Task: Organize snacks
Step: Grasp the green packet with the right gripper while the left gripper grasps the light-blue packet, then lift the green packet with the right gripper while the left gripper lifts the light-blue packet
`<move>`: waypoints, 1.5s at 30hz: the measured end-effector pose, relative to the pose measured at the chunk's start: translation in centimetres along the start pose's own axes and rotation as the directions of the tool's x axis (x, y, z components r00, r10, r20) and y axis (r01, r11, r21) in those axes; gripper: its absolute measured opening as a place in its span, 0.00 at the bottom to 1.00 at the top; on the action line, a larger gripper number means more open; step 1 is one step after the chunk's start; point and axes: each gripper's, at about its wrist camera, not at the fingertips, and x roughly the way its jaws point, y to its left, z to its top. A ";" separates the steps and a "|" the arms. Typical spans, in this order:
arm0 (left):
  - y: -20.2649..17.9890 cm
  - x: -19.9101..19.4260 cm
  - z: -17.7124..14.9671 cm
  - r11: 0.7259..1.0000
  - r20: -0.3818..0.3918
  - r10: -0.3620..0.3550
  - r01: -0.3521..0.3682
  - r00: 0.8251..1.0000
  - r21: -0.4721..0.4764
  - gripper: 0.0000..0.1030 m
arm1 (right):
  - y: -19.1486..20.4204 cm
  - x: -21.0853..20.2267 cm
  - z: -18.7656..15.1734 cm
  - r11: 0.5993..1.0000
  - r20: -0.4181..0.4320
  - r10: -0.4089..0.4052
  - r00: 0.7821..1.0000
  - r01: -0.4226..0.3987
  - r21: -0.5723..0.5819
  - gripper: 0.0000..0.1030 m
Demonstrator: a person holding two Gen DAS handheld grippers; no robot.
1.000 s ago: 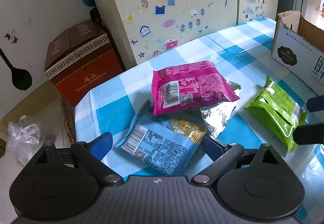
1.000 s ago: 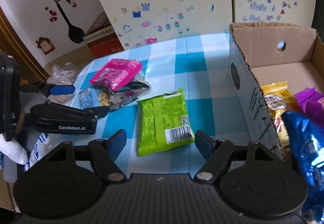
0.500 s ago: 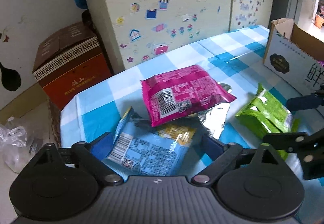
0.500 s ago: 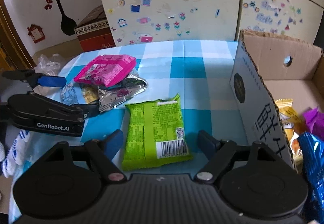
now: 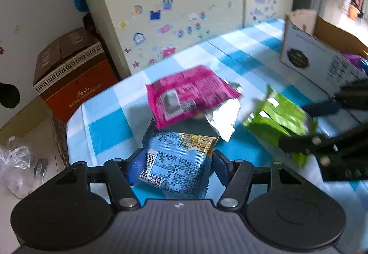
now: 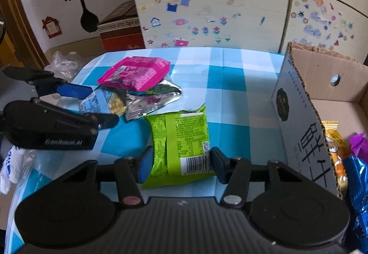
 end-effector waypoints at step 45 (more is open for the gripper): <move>-2.6 -10.4 -1.0 0.947 0.024 0.138 -0.125 0.990 -0.297 0.61 | 0.3 -9.8 -0.5 0.997 0.117 0.079 0.990 -0.080 0.005 0.51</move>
